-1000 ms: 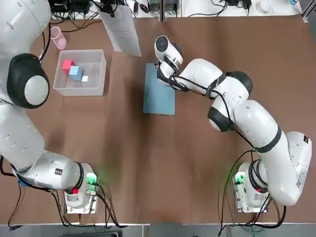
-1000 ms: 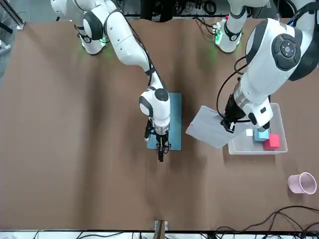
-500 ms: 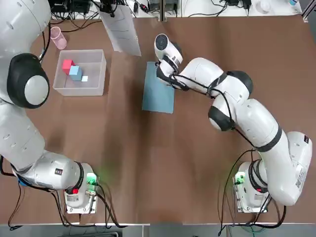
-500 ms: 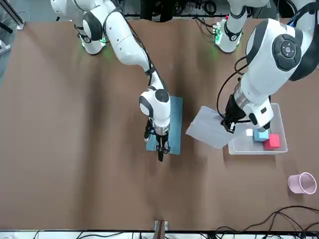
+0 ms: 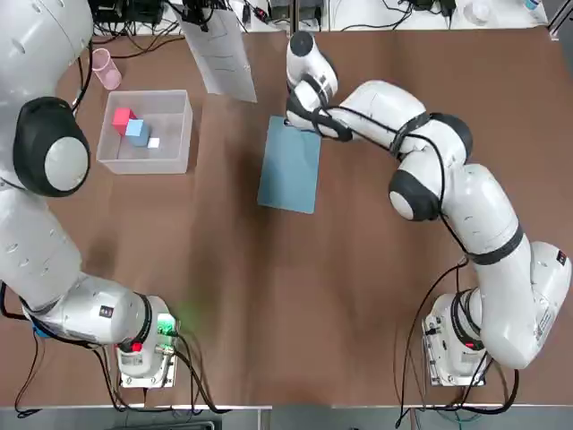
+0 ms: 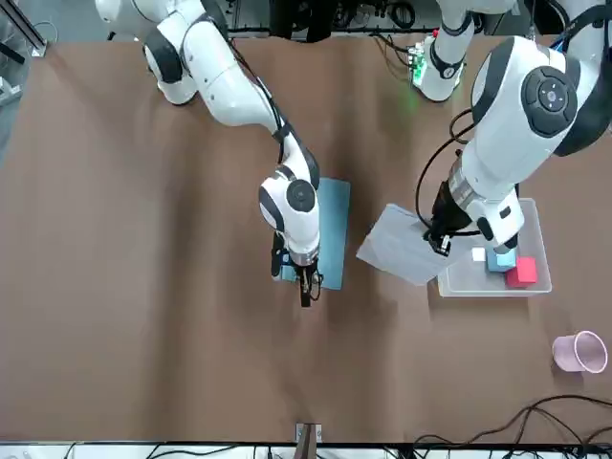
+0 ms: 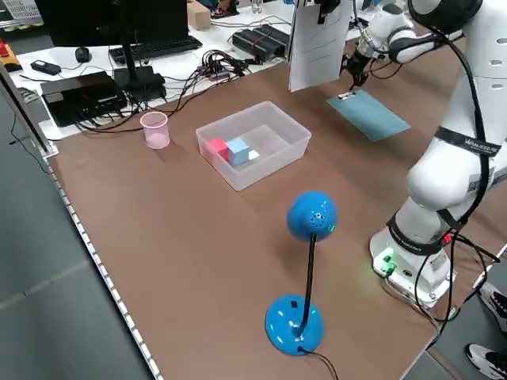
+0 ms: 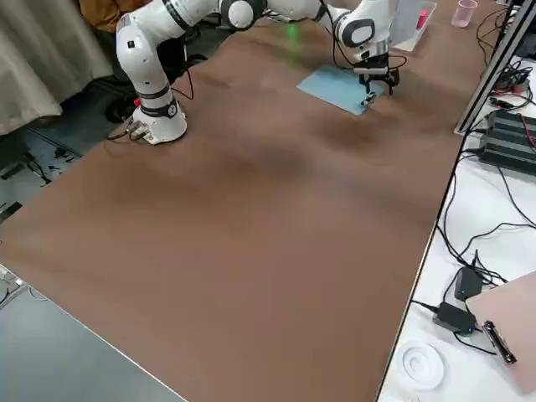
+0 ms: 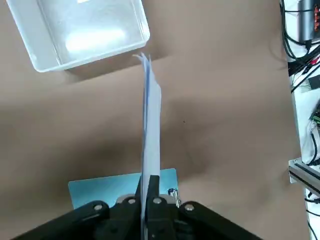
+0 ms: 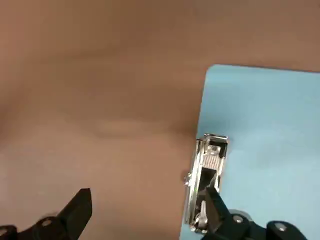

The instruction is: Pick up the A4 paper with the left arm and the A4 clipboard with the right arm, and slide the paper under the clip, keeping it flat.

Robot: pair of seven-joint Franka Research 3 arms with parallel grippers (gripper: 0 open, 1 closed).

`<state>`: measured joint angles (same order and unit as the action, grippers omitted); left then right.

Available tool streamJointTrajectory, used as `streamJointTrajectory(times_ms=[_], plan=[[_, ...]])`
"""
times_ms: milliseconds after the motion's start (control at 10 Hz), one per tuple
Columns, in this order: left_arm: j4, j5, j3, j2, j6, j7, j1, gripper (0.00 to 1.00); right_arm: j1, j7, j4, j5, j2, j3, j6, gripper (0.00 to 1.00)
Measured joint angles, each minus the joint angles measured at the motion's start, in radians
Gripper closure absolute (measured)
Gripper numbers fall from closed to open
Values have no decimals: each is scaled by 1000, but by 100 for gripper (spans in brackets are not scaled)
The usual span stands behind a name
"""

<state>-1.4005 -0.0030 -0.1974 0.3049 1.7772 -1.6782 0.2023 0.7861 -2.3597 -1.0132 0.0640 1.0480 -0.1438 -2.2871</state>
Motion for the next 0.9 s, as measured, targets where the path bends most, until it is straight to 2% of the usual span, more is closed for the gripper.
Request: streamJointTrajectory(times_ms=[200, 500, 700, 900], plan=[[0, 0, 0, 0, 13, -39, 8, 99, -32, 123, 3, -1, -63, 15, 91, 0], [0, 0, -2, 1, 89, -133, 15, 99, -117, 567, 6, -9, -177, 21, 293, 0], [-2, 0, -4, 6, 134, -186, 74, 99, -184, 850, -11, -20, -270, 21, 398, 0], [-7, 4, -3, 40, 235, -255, 154, 99, -272, 1141, -144, -43, -429, 21, 417, 0]])
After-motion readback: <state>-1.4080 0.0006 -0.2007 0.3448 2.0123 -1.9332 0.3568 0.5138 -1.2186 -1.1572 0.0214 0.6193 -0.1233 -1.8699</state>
